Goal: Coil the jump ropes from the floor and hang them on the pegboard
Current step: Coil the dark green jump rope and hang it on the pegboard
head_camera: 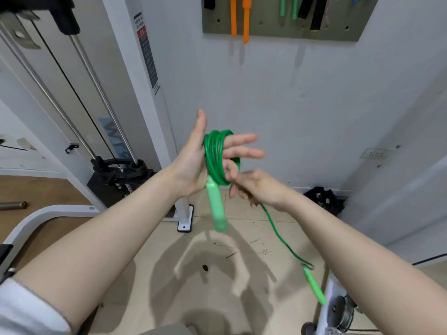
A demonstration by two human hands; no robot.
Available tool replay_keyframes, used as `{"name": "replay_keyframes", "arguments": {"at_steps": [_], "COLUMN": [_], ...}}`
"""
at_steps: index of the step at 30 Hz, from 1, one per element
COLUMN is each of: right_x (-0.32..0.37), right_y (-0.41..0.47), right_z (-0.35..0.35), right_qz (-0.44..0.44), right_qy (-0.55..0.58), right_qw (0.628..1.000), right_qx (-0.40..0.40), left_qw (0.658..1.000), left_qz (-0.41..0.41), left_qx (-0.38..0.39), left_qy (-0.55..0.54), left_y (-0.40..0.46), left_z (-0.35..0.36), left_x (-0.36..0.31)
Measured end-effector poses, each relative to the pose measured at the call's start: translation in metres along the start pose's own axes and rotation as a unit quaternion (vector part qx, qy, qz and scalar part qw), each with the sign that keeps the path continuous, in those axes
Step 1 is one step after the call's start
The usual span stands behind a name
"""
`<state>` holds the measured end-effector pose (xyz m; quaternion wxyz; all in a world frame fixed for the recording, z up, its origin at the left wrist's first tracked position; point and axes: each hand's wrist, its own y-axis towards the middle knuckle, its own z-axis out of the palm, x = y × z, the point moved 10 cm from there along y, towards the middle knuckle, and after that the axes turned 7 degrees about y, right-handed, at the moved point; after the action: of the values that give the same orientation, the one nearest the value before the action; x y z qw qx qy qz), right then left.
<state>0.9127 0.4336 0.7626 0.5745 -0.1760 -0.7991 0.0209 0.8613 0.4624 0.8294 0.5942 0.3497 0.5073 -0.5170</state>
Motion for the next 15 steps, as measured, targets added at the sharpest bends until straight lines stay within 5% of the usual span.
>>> {"name": "replay_keyframes", "arguments": {"at_steps": [3, 6, 10, 15], "right_x": [-0.008, 0.014, 0.082, 0.095], "right_y": [-0.01, -0.014, 0.013, 0.053], "right_z": [0.053, 0.072, 0.036, 0.007], "right_qz": [0.062, 0.051, -0.063, -0.143], "right_qy": [-0.12, -0.121, -0.001, -0.011], "right_qw": [0.979, 0.969, 0.997, 0.973], "right_qx": [0.153, 0.211, 0.035, -0.18], "left_qw": [0.98, 0.935, 0.93, 0.972], "left_qz": [0.05, -0.041, -0.191, -0.134], "left_qx": [-0.165, -0.23, -0.076, 0.107], "left_qy": [0.101, 0.268, 0.304, 0.161], "left_y": [-0.003, -0.014, -0.041, -0.061], "left_z": [-0.061, -0.124, -0.128, -0.074], "left_x": [-0.01, 0.015, 0.067, 0.045]}}
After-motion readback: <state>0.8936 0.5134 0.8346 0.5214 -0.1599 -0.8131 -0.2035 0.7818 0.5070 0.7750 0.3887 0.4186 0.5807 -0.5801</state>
